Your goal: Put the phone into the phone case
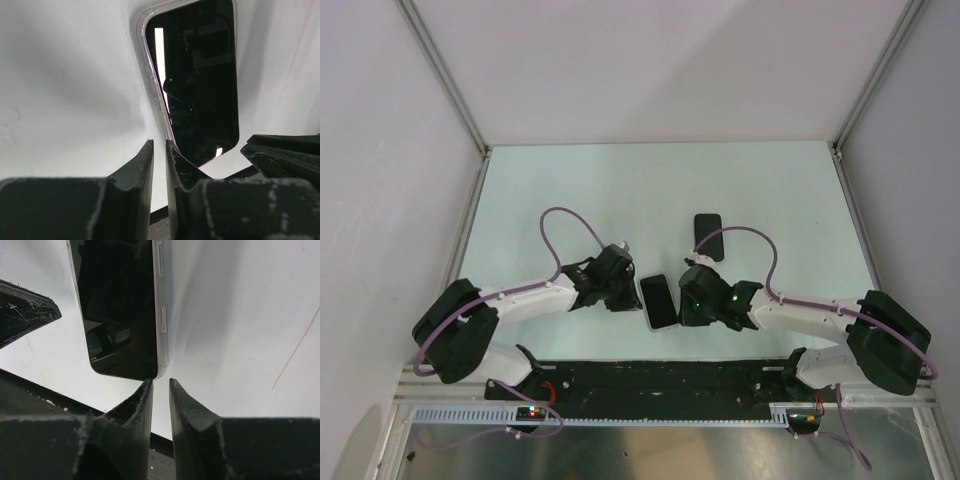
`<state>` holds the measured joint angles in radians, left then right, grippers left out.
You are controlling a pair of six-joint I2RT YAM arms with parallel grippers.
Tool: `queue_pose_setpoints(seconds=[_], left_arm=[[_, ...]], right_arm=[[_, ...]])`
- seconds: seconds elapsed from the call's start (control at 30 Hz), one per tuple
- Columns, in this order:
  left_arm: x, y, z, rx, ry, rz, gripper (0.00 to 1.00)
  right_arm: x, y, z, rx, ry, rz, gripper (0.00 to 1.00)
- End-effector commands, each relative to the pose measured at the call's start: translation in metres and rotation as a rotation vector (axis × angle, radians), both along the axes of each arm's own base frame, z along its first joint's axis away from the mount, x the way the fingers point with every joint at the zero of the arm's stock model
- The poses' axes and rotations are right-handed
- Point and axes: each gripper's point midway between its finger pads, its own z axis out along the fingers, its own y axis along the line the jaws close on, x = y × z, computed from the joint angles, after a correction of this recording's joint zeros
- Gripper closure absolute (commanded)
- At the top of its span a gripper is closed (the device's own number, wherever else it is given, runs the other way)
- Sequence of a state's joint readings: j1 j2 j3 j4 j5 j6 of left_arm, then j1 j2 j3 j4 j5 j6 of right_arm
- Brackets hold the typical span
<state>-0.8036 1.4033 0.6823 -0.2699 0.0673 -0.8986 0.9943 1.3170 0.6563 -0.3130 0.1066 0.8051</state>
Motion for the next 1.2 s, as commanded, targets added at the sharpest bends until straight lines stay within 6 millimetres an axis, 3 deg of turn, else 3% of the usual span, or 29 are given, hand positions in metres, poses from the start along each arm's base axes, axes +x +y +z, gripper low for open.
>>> queue_pose_setpoints(seconds=[0.0,0.23,0.6,1.17], left_arm=[[-0.003,-0.004,0.006,-0.028,-0.007,-0.002,0.80],[-0.009,-0.007,0.003,-0.023,0.005,-0.017,0.81],[-0.013,-0.013,0.002,-0.021,0.012,-0.030,0.81],[-0.013,-0.015,-0.002,-0.009,0.019,-0.035,0.81]], right_arm=[[0.004,0.010,0.002,0.032,-0.012,-0.004,0.76],[0.006,0.013,-0.003,0.027,-0.008,-0.004,0.76],[0.002,0.013,-0.016,-0.016,0.013,-0.004,0.85],[-0.013,-0.005,-0.058,-0.210,0.098,-0.019,0.92]])
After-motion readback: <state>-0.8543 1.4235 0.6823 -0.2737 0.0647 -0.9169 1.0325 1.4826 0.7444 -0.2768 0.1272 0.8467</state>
